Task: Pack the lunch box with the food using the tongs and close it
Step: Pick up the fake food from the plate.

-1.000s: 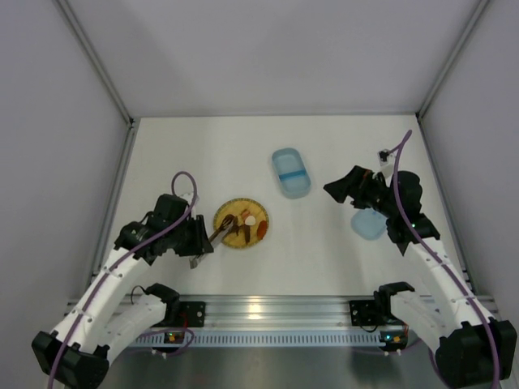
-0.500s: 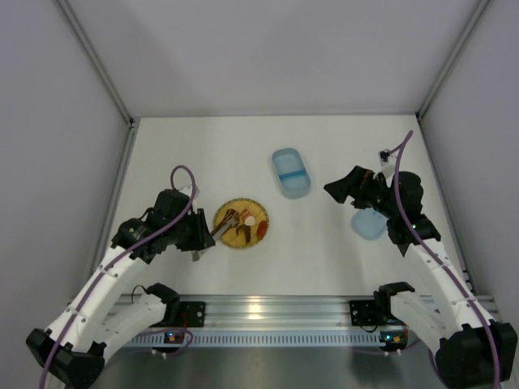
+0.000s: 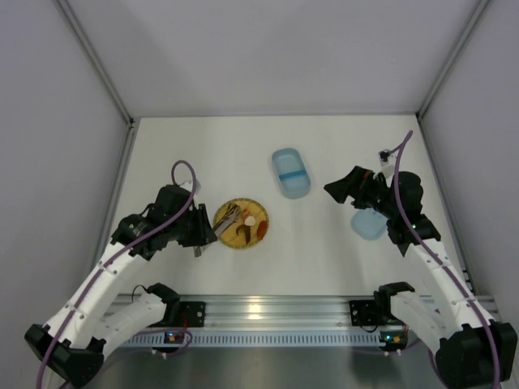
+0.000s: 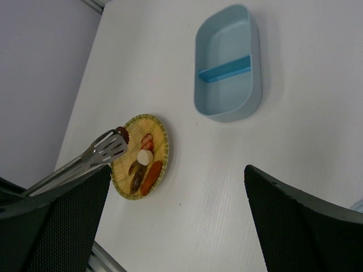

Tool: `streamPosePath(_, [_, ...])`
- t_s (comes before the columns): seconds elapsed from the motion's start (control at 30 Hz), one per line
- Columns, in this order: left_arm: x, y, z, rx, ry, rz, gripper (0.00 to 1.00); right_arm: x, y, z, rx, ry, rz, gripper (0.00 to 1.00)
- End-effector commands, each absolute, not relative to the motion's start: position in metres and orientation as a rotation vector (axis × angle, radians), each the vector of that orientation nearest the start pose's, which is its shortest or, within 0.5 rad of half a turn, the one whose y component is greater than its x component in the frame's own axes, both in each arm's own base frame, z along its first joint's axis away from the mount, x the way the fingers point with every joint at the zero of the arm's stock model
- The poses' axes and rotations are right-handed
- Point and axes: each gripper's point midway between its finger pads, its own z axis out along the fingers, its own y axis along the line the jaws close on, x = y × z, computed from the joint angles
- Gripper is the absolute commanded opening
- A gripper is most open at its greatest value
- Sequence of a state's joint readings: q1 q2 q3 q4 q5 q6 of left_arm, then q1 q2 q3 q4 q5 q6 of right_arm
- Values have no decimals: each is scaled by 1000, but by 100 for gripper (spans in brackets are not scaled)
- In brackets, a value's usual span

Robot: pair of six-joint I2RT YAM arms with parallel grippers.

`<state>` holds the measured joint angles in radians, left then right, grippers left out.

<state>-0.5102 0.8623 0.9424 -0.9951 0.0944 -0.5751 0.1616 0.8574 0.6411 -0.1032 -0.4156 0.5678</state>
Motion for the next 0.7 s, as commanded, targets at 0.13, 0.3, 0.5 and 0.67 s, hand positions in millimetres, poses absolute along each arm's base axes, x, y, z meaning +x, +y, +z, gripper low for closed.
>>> streamPosePath(0.13, [177, -145, 200, -44, 2486, -600, 28, 283, 142, 229, 63, 1926, 875, 100])
streamPosePath(0.3, [181, -150, 203, -37, 2478, -609, 28, 284, 142, 230, 58, 1925, 875, 100])
streamPosePath(0.5, [192, -161, 208, -26, 2470, -619, 28, 286, 141, 231, 55, 1927, 863, 100])
streamPosePath(0.67, [210, -179, 217, -9, 2436, -634, 28, 288, 142, 232, 55, 1938, 864, 100])
